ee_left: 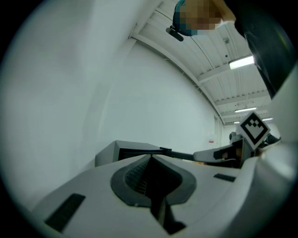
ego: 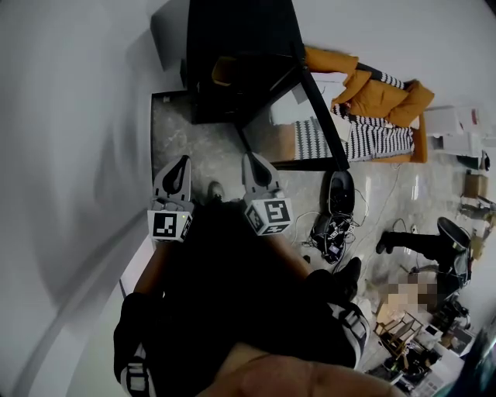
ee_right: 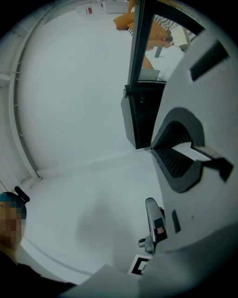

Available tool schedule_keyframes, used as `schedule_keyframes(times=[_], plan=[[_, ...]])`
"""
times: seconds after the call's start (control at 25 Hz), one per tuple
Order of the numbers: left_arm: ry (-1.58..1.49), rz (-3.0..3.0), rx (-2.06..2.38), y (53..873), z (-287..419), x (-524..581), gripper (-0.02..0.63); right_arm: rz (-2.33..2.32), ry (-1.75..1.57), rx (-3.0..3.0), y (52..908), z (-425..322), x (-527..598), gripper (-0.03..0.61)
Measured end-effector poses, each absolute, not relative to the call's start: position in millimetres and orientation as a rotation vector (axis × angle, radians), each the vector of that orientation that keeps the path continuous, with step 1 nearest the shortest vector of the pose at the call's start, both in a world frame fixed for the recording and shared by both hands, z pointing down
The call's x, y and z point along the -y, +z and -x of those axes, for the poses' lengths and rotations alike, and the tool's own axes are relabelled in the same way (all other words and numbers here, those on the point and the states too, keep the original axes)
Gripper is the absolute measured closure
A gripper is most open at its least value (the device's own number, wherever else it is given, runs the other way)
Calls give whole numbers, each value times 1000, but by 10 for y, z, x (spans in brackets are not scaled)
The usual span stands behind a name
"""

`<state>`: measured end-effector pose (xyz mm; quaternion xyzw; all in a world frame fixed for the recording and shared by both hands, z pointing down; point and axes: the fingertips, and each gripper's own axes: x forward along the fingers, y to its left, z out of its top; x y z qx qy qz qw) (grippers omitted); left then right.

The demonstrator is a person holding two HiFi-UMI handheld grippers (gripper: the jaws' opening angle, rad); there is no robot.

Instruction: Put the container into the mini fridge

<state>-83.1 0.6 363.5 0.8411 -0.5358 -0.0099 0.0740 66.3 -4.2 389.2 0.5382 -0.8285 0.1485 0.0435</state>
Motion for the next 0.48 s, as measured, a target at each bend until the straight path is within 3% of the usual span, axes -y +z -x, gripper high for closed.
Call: schedule_keyframes(times=[0.48], plan=[[-22, -2536, 1595, 3647, 832, -69, 608, -1653, 433, 2529, 3882, -642, -7, 578]])
